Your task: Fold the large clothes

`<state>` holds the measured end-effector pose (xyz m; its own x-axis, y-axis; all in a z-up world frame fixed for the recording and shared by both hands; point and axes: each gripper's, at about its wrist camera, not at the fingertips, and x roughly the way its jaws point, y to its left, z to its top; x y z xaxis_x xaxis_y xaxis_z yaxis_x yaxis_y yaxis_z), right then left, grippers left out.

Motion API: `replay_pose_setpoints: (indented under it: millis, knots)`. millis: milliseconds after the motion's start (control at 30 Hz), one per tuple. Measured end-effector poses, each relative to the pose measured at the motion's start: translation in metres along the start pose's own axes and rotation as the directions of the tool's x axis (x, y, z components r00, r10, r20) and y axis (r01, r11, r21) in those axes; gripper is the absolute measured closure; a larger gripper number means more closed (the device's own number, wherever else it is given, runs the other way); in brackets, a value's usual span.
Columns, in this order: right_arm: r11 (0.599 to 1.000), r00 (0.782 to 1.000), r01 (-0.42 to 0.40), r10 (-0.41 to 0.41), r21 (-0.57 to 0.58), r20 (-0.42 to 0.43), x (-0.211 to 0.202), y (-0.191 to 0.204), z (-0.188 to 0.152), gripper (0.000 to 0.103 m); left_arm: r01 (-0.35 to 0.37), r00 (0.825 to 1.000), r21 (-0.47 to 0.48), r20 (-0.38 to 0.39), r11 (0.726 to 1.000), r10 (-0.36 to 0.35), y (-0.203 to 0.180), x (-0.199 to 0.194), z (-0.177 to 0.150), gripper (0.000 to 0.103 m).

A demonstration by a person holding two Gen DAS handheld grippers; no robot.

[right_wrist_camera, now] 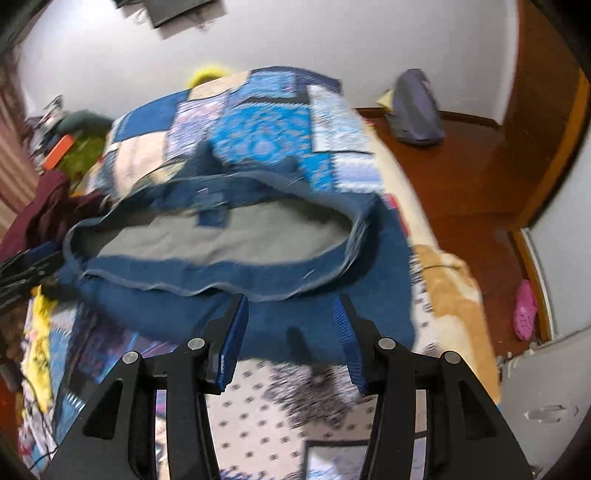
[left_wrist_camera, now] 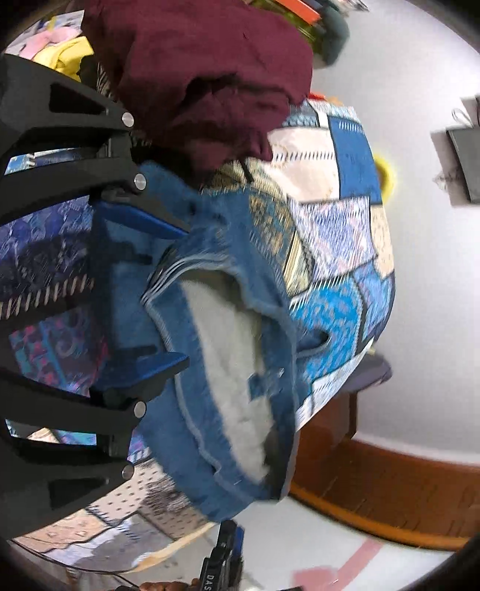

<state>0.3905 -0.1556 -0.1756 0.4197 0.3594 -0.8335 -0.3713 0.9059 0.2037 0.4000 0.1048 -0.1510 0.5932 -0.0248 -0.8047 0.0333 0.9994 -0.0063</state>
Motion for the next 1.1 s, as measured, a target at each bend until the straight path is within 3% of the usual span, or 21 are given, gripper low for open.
replay_pose_setpoints:
  millis: [167,300,333,433,533,667,767,867,967,1100]
  knots:
    - [1.000,0.998,-0.017,0.016,-0.025,-0.063,0.029,0.019,-0.007,0.059,0.034,0.998,0.056,-0.063,0.998,-0.031,-0.024,0.026,-0.010,0.040]
    - [0.999,0.989,-0.039,0.038,-0.008,-0.143,0.062,0.025,-0.001,0.059,0.007,0.995,0.090,-0.104,0.996,0.002,-0.030,0.057,-0.012,0.040]
    - [0.999,0.988,-0.035,0.033,-0.010,-0.153,0.067,0.027,0.000,0.059,-0.001,0.995,0.101,-0.100,0.995,0.011,-0.032,0.060,-0.012,0.036]
    - [0.998,0.984,-0.041,0.034,-0.037,-0.175,0.085,0.032,0.012,0.051,-0.022,0.996,0.127,-0.078,0.992,0.033,-0.031,0.072,-0.002,0.028]
    - [0.999,0.979,-0.034,0.030,-0.013,-0.203,0.106,0.029,0.046,0.051,-0.043,0.993,0.075,-0.106,0.996,0.051,-0.014,0.096,0.025,0.027]
    - [0.990,0.993,0.053,-0.038,0.131,-0.112,0.106,0.018,0.092,0.052,-0.153,0.985,-0.011,-0.085,0.988,0.152,0.013,0.108,0.071,0.027]
    - [0.987,0.999,0.021,-0.029,0.162,0.044,0.078,0.024,0.108,0.052,-0.144,0.990,-0.079,0.003,0.986,0.144,0.028,0.089,0.095,0.027]
    - [0.989,0.993,-0.016,-0.002,0.147,0.120,0.057,0.034,0.108,0.052,-0.089,0.993,-0.113,0.068,0.990,0.097,0.035,0.063,0.105,0.027]
    - [0.994,0.993,-0.034,0.021,0.107,0.114,0.051,0.043,0.103,0.052,-0.092,0.990,-0.094,0.096,0.991,0.101,0.032,0.046,0.103,0.027]
    - [1.000,0.997,-0.008,0.007,0.014,0.074,0.055,0.058,0.089,0.052,-0.079,0.993,-0.049,0.079,0.996,0.083,0.023,0.038,0.084,0.027]
